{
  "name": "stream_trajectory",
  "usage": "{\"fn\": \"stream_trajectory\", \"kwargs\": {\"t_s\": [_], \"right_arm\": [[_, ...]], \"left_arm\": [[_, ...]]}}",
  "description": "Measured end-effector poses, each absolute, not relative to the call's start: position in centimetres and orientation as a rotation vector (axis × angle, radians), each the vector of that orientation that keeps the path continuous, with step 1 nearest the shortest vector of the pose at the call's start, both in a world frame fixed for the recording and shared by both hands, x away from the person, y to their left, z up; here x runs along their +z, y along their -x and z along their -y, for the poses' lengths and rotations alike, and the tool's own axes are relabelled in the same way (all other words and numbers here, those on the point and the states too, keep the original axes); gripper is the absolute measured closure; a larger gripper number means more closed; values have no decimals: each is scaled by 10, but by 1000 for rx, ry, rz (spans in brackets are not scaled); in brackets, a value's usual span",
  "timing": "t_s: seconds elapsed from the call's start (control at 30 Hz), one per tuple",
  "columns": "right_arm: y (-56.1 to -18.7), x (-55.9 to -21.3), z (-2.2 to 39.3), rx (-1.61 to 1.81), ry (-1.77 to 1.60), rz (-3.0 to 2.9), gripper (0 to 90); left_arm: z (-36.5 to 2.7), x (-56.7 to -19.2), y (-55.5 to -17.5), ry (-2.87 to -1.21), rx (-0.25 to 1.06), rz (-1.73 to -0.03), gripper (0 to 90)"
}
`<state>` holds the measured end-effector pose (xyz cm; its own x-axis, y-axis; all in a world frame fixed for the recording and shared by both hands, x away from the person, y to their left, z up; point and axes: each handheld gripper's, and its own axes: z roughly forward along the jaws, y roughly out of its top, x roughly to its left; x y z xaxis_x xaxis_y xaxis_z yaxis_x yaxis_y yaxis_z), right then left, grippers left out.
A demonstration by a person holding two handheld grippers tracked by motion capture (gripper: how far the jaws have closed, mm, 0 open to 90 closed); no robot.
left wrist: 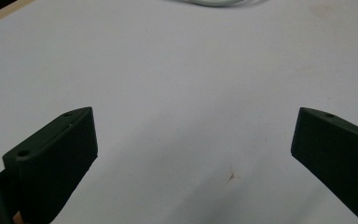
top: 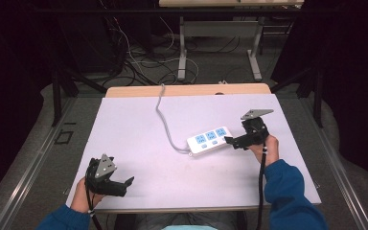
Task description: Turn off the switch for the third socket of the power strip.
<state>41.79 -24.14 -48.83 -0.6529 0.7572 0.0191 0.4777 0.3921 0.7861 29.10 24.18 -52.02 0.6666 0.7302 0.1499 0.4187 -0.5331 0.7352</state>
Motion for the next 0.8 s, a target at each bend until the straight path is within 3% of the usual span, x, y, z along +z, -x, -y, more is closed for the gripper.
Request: {"fn": "stream_trajectory", "kwargs": {"t_s": [0.67, 0.8], "right_arm": [[-427, -492, 237, 1157, -1072, -2338, 0], [-427, -492, 236, 1160, -1053, -2350, 122]], "left_arm": [[-241, -522, -293, -2190, 584, -893, 2], [-241, -521, -293, -2199, 600, -885, 2]]}}
